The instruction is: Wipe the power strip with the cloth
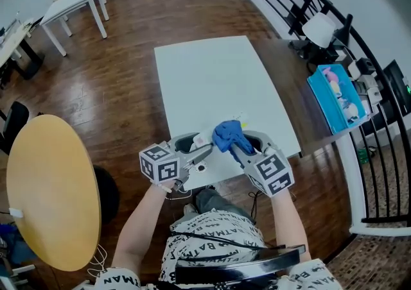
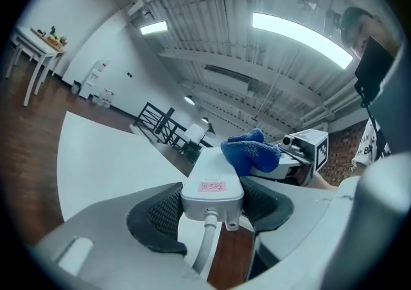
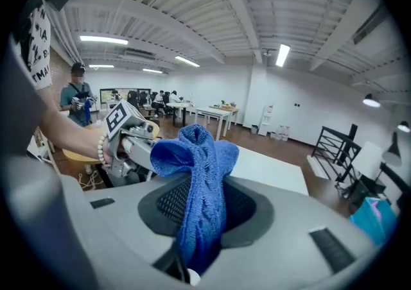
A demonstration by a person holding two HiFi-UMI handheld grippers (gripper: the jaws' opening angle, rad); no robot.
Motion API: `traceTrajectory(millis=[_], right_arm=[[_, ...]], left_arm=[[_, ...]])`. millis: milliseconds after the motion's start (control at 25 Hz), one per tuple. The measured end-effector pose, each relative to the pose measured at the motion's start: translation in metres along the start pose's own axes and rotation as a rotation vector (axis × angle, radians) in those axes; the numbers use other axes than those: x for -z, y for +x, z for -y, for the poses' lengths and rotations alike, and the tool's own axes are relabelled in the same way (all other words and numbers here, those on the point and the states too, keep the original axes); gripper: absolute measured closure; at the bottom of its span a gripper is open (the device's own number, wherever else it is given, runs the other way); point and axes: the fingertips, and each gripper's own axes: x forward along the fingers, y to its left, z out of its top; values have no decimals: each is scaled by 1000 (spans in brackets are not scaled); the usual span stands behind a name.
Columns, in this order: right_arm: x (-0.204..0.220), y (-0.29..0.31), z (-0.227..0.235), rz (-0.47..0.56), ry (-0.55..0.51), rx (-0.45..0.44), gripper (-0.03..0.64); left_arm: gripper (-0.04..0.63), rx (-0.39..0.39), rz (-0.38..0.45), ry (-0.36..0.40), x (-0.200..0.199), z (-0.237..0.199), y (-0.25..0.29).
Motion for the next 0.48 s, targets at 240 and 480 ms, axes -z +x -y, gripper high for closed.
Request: traceTrajectory(millis=[240, 480], right_arm=[[6, -17, 55, -15, 10, 192, 495], [2, -53, 86, 14, 33, 316, 495]], left_arm=[[314, 39, 11, 14, -2, -3, -5], [316, 64, 2, -45, 5, -2, -5]])
